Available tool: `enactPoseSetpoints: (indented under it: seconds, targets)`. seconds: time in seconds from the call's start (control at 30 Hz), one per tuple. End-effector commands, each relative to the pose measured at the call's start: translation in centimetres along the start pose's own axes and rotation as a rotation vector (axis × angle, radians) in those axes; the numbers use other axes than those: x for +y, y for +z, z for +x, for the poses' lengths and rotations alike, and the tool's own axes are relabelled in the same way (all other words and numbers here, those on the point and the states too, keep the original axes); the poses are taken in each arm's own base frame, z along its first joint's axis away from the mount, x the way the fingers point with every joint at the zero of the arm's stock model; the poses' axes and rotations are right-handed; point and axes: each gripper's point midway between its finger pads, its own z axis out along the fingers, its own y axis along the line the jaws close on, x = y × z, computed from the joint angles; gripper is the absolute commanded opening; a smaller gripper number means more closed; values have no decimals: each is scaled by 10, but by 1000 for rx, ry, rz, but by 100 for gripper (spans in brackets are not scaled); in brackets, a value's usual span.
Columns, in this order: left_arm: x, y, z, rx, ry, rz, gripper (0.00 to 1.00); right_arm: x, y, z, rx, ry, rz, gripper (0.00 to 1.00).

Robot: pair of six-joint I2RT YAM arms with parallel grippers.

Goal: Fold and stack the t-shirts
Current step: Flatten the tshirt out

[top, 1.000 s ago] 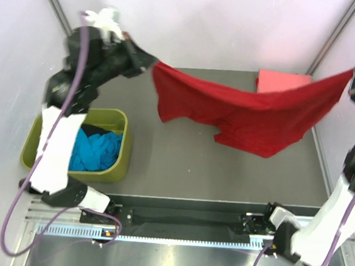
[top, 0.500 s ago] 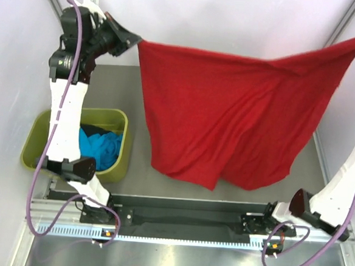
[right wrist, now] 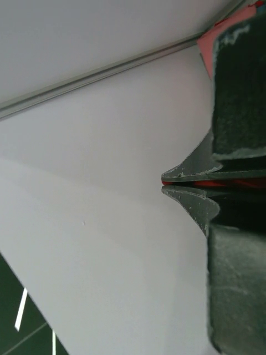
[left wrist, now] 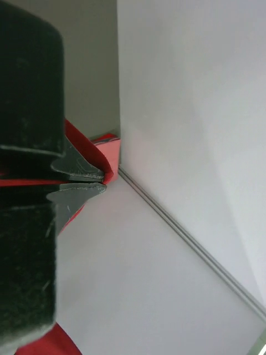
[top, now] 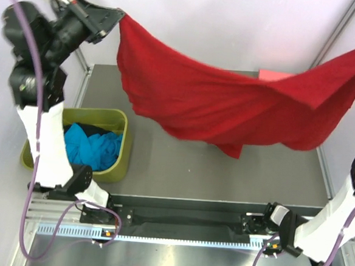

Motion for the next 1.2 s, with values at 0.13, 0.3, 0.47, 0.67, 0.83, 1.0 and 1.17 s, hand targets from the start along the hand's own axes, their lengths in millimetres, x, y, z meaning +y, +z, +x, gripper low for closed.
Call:
enactPoseSetpoints:
  seconds: [0.13,0.3,0.47,0.67,0.83,1.0,1.17]
  targets:
    - [32,16,28,99,-99,-50,0,-37,28,25,59,-6,97,0]
    - [27,-1,40,138,-99,-52,0,-43,7,24,48,-21,154,0]
    - [0,-35,39,123,-81,-17,0,-44,-35,15,21,-67,229,0]
    - [-23,-77,51,126,-90,6,0,-32,-86,-4,-49,-108,255,0]
    - [-19,-82,56,129,-100,-17,0,-11,-94,-2,-29,-115,157,0]
    - [13,-53,67,168,-131,-62,0,-13,-58,29,77,-5,90,0]
    - [64,2,83,232,-171,-112,0,-39,17,78,187,155,31,0]
